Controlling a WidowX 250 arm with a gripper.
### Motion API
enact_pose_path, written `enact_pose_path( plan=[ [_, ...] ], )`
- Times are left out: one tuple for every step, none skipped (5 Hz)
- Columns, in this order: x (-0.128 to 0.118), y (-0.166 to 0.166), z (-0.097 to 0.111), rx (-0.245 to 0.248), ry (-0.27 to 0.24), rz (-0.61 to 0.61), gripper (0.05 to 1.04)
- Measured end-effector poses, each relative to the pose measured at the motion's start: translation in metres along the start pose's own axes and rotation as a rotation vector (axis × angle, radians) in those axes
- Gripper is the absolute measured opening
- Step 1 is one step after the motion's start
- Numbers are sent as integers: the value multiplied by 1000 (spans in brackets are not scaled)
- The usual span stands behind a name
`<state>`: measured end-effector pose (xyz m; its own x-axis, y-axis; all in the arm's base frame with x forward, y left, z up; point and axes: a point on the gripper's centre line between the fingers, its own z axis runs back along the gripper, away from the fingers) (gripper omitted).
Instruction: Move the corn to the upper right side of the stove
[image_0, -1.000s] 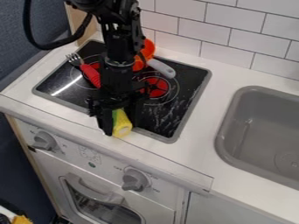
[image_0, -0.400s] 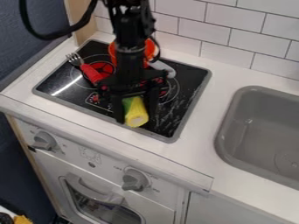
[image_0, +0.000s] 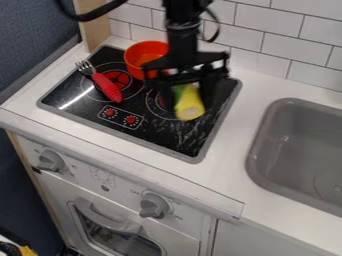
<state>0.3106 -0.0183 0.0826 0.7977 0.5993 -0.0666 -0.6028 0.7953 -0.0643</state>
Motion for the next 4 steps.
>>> enact_pose_path(
  plan=[
    [15, -41, -3, -11, 23, -67, 722],
    [34, -81, -19, 29, 76, -162, 722],
    [48, -93, -30, 77, 86, -215, 722],
    [59, -92, -42, 147, 82, -208, 722]
  ],
)
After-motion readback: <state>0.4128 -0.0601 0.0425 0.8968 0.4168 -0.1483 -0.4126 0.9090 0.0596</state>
